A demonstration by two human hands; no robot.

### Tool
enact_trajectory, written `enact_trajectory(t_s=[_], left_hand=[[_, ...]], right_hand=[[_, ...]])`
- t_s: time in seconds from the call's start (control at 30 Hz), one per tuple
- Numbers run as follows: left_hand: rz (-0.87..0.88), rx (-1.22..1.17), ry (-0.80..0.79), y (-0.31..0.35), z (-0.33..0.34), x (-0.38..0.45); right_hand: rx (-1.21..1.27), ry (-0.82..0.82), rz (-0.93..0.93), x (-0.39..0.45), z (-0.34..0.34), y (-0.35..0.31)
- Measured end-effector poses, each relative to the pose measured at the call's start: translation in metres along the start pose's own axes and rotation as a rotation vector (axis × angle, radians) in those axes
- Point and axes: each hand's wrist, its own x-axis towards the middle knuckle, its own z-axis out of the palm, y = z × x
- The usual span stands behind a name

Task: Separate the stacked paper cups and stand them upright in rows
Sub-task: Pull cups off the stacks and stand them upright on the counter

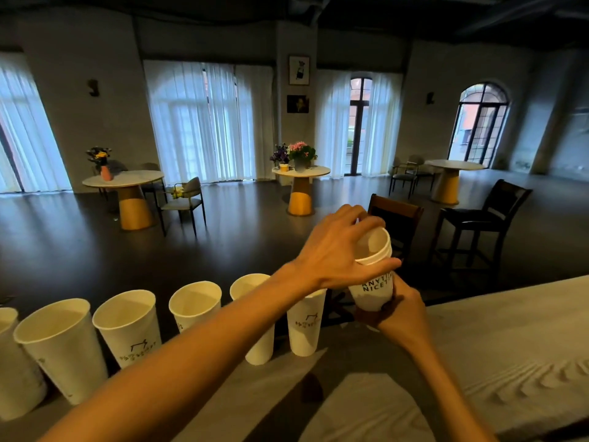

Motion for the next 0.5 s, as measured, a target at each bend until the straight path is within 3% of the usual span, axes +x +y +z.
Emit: enact_trajectory(t_s=[0.07, 0.23, 0.4, 0.5], left_hand=[[0.069, 0.169, -0.051, -0.002, -0.003, 0.003], [0.134, 0.257, -0.026, 0.003, 0.000, 0.005], [-0.182, 0.232, -0.030, 0.003, -0.008, 0.009], [-0.234, 0.268, 0.082, -0.004, -0.030, 0.021]], right_hand=[[0.004, 0.030, 0.012, 0.001, 0.002, 0.007], [-0.027, 0.094, 0.036, -0.003, 0.008, 0.006], [-0.083, 0.160, 0.033, -0.007, 0.016, 0.011], [0.075, 0.035, 0.179, -0.011, 0.028, 0.024]])
